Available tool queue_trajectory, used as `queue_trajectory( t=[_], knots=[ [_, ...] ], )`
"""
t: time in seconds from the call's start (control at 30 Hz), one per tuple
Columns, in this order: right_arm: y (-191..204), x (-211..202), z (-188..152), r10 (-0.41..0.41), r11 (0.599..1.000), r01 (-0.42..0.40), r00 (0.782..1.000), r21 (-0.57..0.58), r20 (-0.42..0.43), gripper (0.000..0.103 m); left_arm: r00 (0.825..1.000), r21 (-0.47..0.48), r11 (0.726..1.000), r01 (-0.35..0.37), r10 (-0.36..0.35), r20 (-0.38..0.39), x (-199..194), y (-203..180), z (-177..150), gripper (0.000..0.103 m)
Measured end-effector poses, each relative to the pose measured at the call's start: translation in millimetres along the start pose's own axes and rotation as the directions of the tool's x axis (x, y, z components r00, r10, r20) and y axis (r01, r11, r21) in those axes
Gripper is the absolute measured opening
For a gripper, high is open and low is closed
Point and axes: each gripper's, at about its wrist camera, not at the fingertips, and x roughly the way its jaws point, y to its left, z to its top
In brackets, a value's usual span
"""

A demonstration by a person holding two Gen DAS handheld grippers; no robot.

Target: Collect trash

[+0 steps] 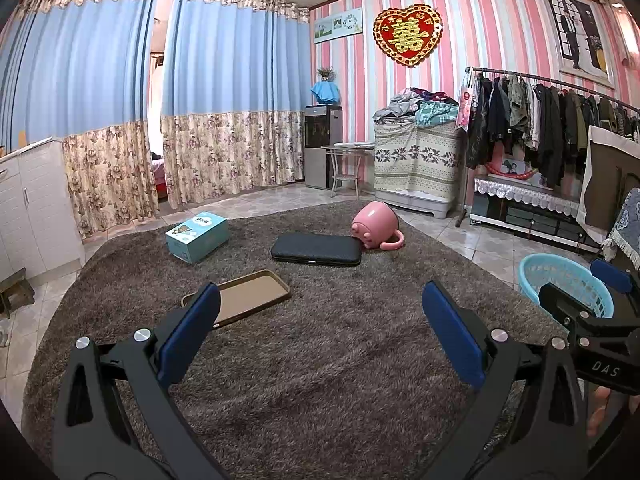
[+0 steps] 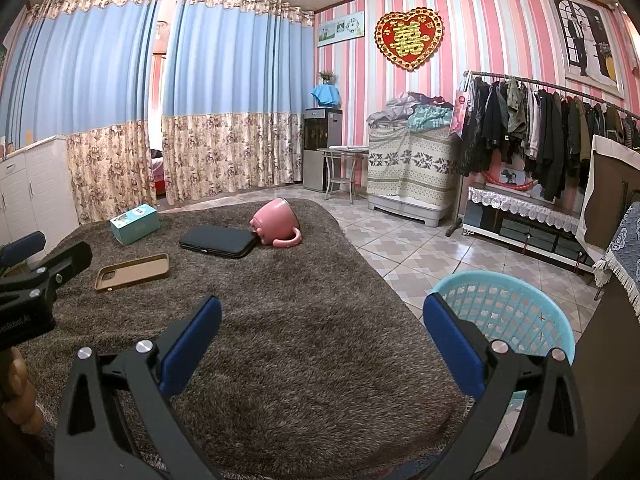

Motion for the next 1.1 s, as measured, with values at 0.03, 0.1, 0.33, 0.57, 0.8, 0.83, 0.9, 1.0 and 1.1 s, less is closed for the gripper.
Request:
queue_trajectory(
  t=[0.03, 0.1, 0.33, 0.57, 0.8, 0.83, 0.9, 1.0, 1.1],
  knots=[
    [-0.1, 0.2, 0.0, 0.000, 1.000, 0.000, 1.000, -0.001, 0.000, 0.099, 1.000, 0.000, 1.000, 0.000, 0.000, 0.000, 0.1, -0.1, 0.0, 0.098],
    [0.4, 0.1, -0.2, -0.001, 1.000, 0.001, 1.000, -0.001, 0.000, 0.099, 1.000, 0.000, 1.000, 0.001, -0.001, 0.000, 0.5, 0.1, 0.5, 0.098],
    [0.2, 0.3, -0.4, -0.001, 1.000, 0.001, 1.000, -0.001, 0.000, 0.099, 1.000, 0.001, 1.000, -0.001, 0.001, 0.002, 0.2, 0.0, -0.2, 0.098],
    [0.0, 0.4, -0.4, -0.001, 1.000, 0.001, 1.000, -0.001, 0.001, 0.099, 1.000, 0.001, 1.000, 0.000, 0.000, 0.000, 0.2, 0.6, -0.8, 0.098],
    [-0.1, 0.8, -0.7, -0.001, 1.000, 0.001, 1.000, 0.000, 0.001, 0.099, 1.000, 0.000, 1.000, 0.000, 0.000, -0.002, 0.6, 0.6, -0.5, 0.098],
    [-0.4, 0.9, -0.6, -0.001, 1.000, 0.001, 1.000, 0.000, 0.002, 0.099, 1.000, 0.002, 1.000, -0.001, 0.001, -0.001, 0.4, 0.6, -0.5, 0.098],
    [-0.1, 0.8, -0.9, 0.000, 1.000, 0.000, 1.000, 0.000, 0.002, 0.099, 1.000, 0.002, 1.000, -0.001, 0.001, 0.003, 0.2, 0.9, -0.9, 0.098],
    [-0.8, 1.4, -0.4, -0.001, 1.000, 0.001, 1.000, -0.001, 0.003, 0.099, 1.000, 0.002, 1.000, 0.000, 0.000, 0.004, 0.3, 1.5, 0.2, 0.098],
    [-0.2, 1.3, -0.8, 0.000, 1.000, 0.000, 1.000, 0.000, 0.002, 0.099, 1.000, 0.002, 1.000, -0.001, 0.001, 0.003, 1.2, 1.3, 0.9, 0.098]
  ],
)
